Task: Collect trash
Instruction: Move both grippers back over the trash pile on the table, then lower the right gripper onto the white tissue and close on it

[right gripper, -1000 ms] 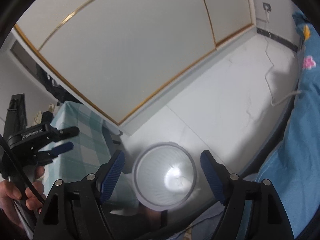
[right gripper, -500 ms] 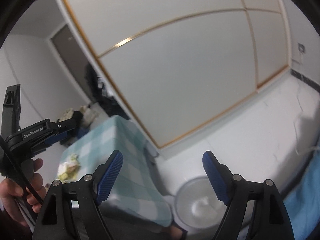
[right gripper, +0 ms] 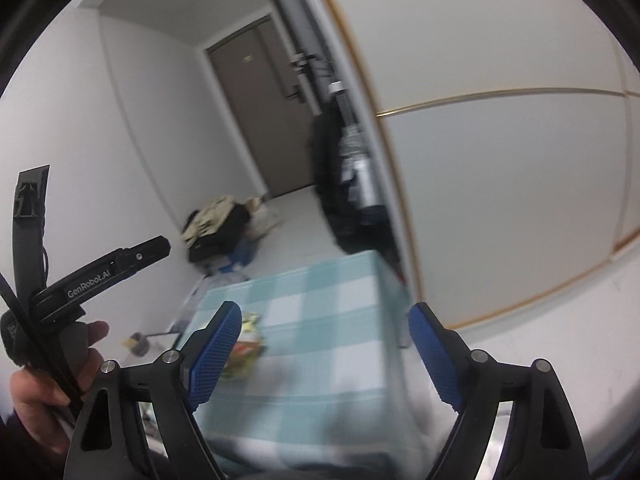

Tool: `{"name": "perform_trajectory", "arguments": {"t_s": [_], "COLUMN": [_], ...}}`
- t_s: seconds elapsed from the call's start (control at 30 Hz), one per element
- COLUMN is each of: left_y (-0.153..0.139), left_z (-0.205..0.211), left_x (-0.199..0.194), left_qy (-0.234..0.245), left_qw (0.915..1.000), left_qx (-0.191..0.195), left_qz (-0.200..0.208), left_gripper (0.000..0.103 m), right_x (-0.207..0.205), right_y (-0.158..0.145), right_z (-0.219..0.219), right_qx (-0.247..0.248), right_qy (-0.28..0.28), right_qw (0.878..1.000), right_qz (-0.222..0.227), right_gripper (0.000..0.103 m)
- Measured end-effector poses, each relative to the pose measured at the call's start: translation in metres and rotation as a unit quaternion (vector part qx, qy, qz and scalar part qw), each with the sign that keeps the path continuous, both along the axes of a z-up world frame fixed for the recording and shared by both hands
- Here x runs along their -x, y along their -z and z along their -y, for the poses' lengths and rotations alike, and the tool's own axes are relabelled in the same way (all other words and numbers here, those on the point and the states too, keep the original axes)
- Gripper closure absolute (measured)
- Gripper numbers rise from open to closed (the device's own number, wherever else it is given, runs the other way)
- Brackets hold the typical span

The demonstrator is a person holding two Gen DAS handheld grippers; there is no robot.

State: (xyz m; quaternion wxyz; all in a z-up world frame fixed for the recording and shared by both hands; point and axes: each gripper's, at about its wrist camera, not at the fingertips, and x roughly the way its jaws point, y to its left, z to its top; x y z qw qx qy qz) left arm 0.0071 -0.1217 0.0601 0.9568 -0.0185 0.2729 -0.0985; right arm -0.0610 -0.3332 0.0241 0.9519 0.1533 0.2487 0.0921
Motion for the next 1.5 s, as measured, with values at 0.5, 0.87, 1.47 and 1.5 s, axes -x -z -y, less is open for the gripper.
{"name": "perform_trajectory", "arguments": {"t_s": [0.5, 0.87, 1.47, 1.5], "left_y": [0.047, 0.092, 0.106, 0.107], "left_z": [-0.114, -0.157, -0.2, -0.203], "left_x": [-0.035, -0.044, -0.046, -0.046], "left_qy": [-0.087, -0.122, -0.148, -0.151], "left_qw": [0.9947, 0.9866, 0.9769, 0.9759], "left_qx": [0.027, 0.066, 0.118, 0.122], "left_qz": [-0.047, -0.086, -0.099, -0.1], "left_gripper": [0.018, 0.018, 0.019, 0.019], "right_x": [-0.067, -0.109, -0.177, -0.18], "right_y": [0.025, 0.051, 0.114, 0.117], "right_z": [-0.097, -0.148, -0.234, -0.237], "right_qx": [0.021, 0.048, 0.1, 0.102], "right_qy": [-0.081, -0.136, -0.187, -0.188], "right_qw": [0.996, 0.987, 0.968, 0.968], "right_qz": [-0.035, -0.077, -0.132, -0.135], "right_gripper": [0.013, 0.013, 0.013, 0.013]}}
